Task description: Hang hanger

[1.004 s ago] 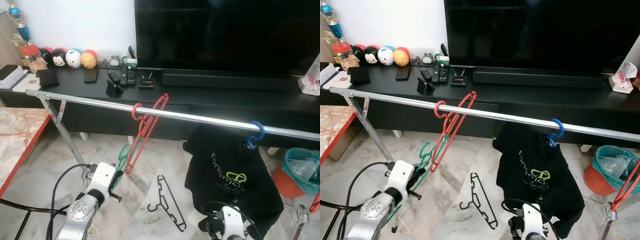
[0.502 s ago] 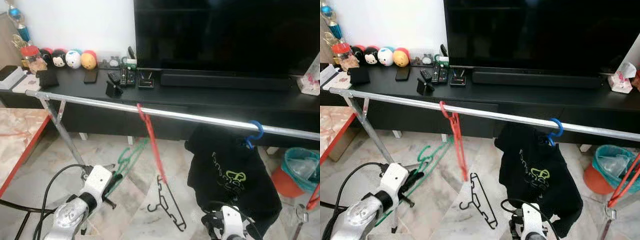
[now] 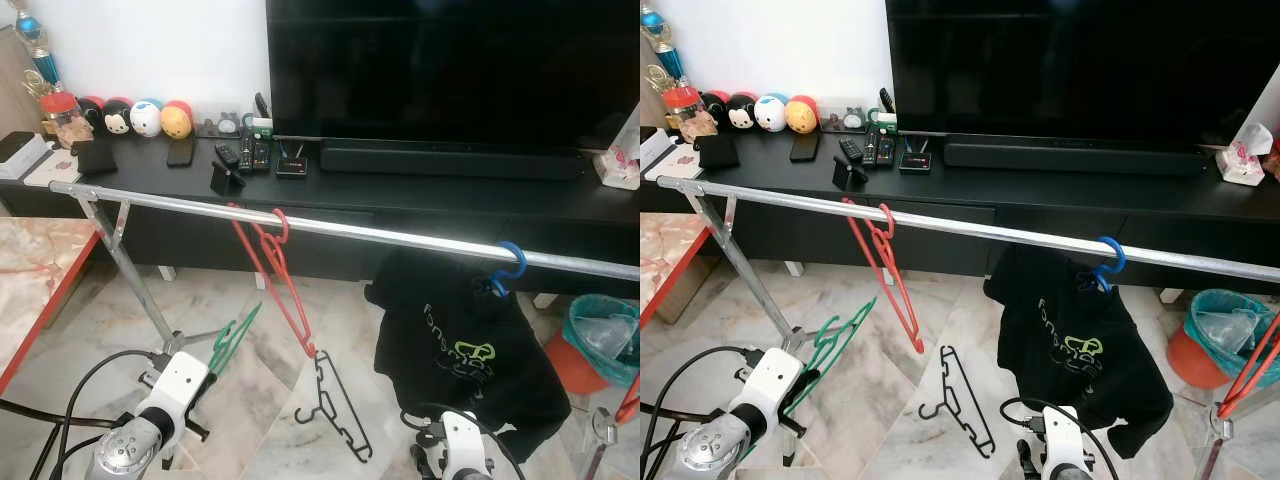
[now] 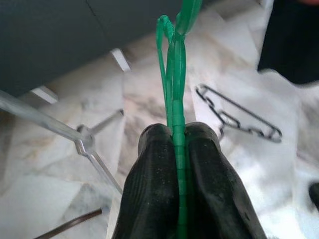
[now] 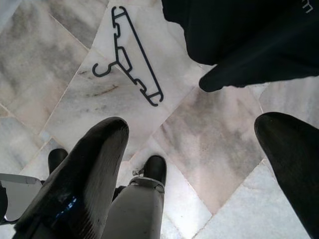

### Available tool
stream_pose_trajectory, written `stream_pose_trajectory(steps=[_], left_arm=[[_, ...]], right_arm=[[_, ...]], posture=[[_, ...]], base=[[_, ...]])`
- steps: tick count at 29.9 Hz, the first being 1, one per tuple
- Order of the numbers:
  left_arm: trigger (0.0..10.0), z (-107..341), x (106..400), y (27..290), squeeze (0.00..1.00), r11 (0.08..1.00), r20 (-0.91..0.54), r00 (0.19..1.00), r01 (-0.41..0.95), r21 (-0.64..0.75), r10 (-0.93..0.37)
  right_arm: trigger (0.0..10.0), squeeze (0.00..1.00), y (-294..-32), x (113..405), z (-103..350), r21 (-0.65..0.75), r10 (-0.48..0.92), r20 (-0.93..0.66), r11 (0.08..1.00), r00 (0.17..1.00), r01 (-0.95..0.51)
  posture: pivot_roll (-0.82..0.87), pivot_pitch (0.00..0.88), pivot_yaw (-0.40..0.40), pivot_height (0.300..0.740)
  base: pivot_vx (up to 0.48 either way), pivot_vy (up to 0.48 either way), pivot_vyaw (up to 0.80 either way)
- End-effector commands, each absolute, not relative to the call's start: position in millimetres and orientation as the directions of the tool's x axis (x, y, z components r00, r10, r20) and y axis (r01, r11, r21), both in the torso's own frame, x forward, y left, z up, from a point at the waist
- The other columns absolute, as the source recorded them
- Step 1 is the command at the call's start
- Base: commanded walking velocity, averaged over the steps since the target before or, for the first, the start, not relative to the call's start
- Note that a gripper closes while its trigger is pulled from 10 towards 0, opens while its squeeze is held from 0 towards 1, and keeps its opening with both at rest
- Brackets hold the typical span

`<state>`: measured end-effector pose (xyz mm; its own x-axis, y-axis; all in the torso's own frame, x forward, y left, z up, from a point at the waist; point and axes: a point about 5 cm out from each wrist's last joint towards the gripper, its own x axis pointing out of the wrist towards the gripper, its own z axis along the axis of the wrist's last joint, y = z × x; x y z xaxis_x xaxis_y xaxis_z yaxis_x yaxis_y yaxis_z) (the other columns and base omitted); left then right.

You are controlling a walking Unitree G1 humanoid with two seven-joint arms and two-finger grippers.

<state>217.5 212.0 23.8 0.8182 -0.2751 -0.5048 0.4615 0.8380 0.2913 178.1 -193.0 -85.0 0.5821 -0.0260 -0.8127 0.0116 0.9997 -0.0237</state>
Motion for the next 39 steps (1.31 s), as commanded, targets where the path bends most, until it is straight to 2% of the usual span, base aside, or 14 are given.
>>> stream_pose_trajectory(steps=[1, 7, 9, 14, 15, 17, 29, 31, 39], left_arm=[[10.0, 10, 205, 209, 0.00, 0.801, -0.584, 0.746, 0.542, 0.254, -0.320], [10.0, 12, 197, 207, 0.00, 0.749, -0.585, 0.709, 0.617, 0.242, -0.394], [10.0, 20, 194, 207, 0.00, 0.682, -0.574, 0.677, 0.684, 0.258, -0.461], [10.0, 32, 197, 208, 0.00, 0.616, -0.546, 0.667, 0.723, 0.312, -0.506], [10.0, 37, 200, 207, 0.00, 0.562, -0.540, 0.655, 0.746, 0.357, -0.528], [10.0, 39, 201, 207, 0.00, 0.525, -0.545, 0.642, 0.762, 0.378, -0.539], [10.0, 64, 238, 191, 0.00, 0.696, -0.372, 0.771, 0.632, 0.342, -0.517], [10.0, 76, 251, 183, 0.00, 0.748, -0.292, 0.809, 0.585, 0.313, -0.511], [10.0, 97, 270, 159, 0.00, 0.738, -0.223, 0.792, 0.610, 0.287, -0.568]], right_arm=[[10.0, 0.00, -194, 179, -85, -0.026, -0.026, -0.817, 1.000, 0.576, 0.009], [10.0, 0.00, -195, 179, -85, -0.027, -0.025, -0.817, 1.000, 0.576, 0.005], [10.0, 0.00, -195, 178, -85, -0.028, -0.023, -0.818, 1.000, 0.575, 0.001], [10.0, 0.00, -195, 178, -85, -0.028, -0.021, -0.818, 1.000, 0.574, -0.004], [10.0, 0.00, -195, 178, -85, -0.028, -0.020, -0.818, 1.000, 0.575, -0.006], [10.0, 0.00, -195, 178, -85, -0.029, -0.019, -0.818, 1.000, 0.575, -0.008], [10.0, 0.00, -194, 179, -85, -0.029, -0.019, -0.817, 1.000, 0.576, -0.009], [10.0, 0.00, -194, 179, -84, -0.029, -0.018, -0.817, 1.000, 0.577, -0.010], [10.0, 0.00, -193, 180, -84, -0.028, -0.019, -0.816, 1.000, 0.578, -0.006]], posture=[[0.02, 0.000, -0.024, 0.736], [0.02, 0.000, -0.024, 0.736], [0.02, 0.000, -0.027, 0.736], [0.03, 0.000, -0.028, 0.736], [0.03, 0.000, -0.027, 0.736], [0.03, 0.000, -0.028, 0.736], [0.03, 0.000, -0.028, 0.736], [0.03, 0.000, -0.026, 0.736], [0.02, 0.000, -0.019, 0.736]], base=[[0.000, 0.000, 0.00], [0.000, 0.000, 0.00], [0.000, 0.000, 0.00], [0.000, 0.000, 0.00], [0.000, 0.000, 0.00], [0.000, 0.000, 0.00], [0.000, 0.000, 0.00], [0.000, 0.000, 0.00], [0.000, 0.000, 0.00]])
